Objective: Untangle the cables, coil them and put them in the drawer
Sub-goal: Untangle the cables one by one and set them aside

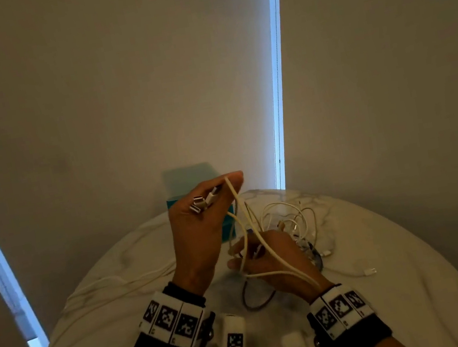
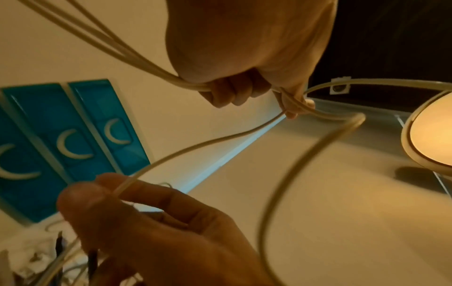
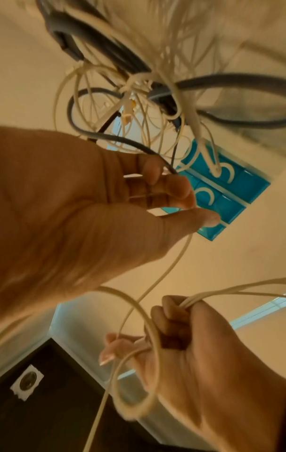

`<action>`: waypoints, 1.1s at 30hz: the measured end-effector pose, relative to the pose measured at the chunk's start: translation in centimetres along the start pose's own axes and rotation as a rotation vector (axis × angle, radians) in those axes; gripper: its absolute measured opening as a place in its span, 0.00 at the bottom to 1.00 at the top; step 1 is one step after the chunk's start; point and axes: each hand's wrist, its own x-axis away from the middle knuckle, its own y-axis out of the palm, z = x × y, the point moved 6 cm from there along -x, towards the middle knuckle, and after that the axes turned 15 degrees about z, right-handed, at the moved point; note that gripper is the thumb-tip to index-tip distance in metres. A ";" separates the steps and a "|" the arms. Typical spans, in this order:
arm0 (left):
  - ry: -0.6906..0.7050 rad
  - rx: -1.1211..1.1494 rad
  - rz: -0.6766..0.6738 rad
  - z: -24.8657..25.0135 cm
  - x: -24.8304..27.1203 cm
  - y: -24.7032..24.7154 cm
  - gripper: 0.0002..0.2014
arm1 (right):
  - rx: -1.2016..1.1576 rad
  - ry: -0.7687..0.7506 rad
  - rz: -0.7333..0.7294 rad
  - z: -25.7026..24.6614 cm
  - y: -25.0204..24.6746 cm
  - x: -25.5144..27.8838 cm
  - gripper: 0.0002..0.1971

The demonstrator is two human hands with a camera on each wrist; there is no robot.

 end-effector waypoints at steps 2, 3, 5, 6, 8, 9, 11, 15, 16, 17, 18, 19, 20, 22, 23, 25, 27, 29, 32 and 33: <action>0.003 -0.009 -0.049 0.3 0.5 0.5 0.12 | -0.022 0.012 0.065 0.2 -0.4 0.1 0.05; 0.015 -0.024 -0.067 0.5 0.4 0.6 0.12 | -0.057 0.027 0.129 0.1 -0.9 0.1 0.05; 0.022 -0.089 -0.119 0.4 0.0 0.6 0.18 | -0.187 0.038 0.314 -0.3 -2.6 -0.2 0.03; 0.005 -0.131 -0.149 0.0 -0.3 0.5 0.22 | -0.263 0.033 0.406 -0.6 -3.5 -0.3 0.03; -0.068 -0.208 -0.195 -1.6 -0.7 0.3 0.24 | -0.426 0.057 0.529 -0.9 -5.2 -0.6 0.05; -0.093 -0.257 -0.214 -2.4 -0.7 0.3 0.22 | -0.510 0.092 0.568 -0.8 -5.9 -0.7 0.06; -0.084 -0.350 -0.246 -3.8 -0.7 0.3 0.18 | -0.607 0.108 0.615 -1.0 -7.1 -0.6 0.09; -0.087 -0.433 -0.359 -5.9 -0.5 0.5 0.14 | -0.802 0.128 0.567 -1.0 -7.8 -0.7 0.12; -0.089 -0.439 -0.381 -6.2 -0.4 0.6 0.15 | -0.816 0.134 0.545 -1.0 -7.6 -0.8 0.13; -0.087 -0.441 -0.391 -6.3 -0.2 0.7 0.15 | -0.812 0.135 0.518 -1.2 -7.5 -0.8 0.13; -0.073 -0.446 -0.395 -6.3 -0.1 0.8 0.15 | -0.795 0.125 0.490 -1.4 -7.2 -0.8 0.13; -0.048 -0.451 -0.394 -6.1 0.1 0.9 0.15 | -0.766 0.102 0.461 -1.7 -7.0 -0.8 0.14; -0.024 -0.452 -0.386 -6.1 0.2 1.0 0.14 | -0.740 0.077 0.435 -2.0 -6.7 -0.7 0.14; -0.010 -0.434 -0.352 -6.1 0.3 1.0 0.10 | -0.705 0.057 0.403 -2.8 -6.4 -0.4 0.13; -0.016 -0.423 -0.331 -6.2 0.2 0.9 0.09 | -0.697 0.048 0.393 -3.0 -6.4 -0.3 0.13; -0.008 -0.421 -0.295 -6.3 0.1 0.6 0.08 | -0.670 0.014 0.367 -3.0 -6.4 -0.4 0.12; -0.001 -0.413 -0.236 -6.0 -0.1 0.2 0.07 | -0.497 -0.060 0.360 -2.2 -6.2 -0.6 0.13; -0.021 -0.374 -0.144 -5.5 -0.6 -0.7 0.06 | -0.230 -0.168 0.433 -1.2 -6.1 -0.8 0.15; -0.031 -0.326 0.010 -4.6 -1.8 -2.3 0.06 | -0.089 -0.117 0.621 1.3 -7.4 -1.1 0.10; -0.038 -0.291 0.079 -4.4 -2.5 -3.1 0.06 | -0.042 -0.038 0.672 2.2 -8.1 -1.1 0.13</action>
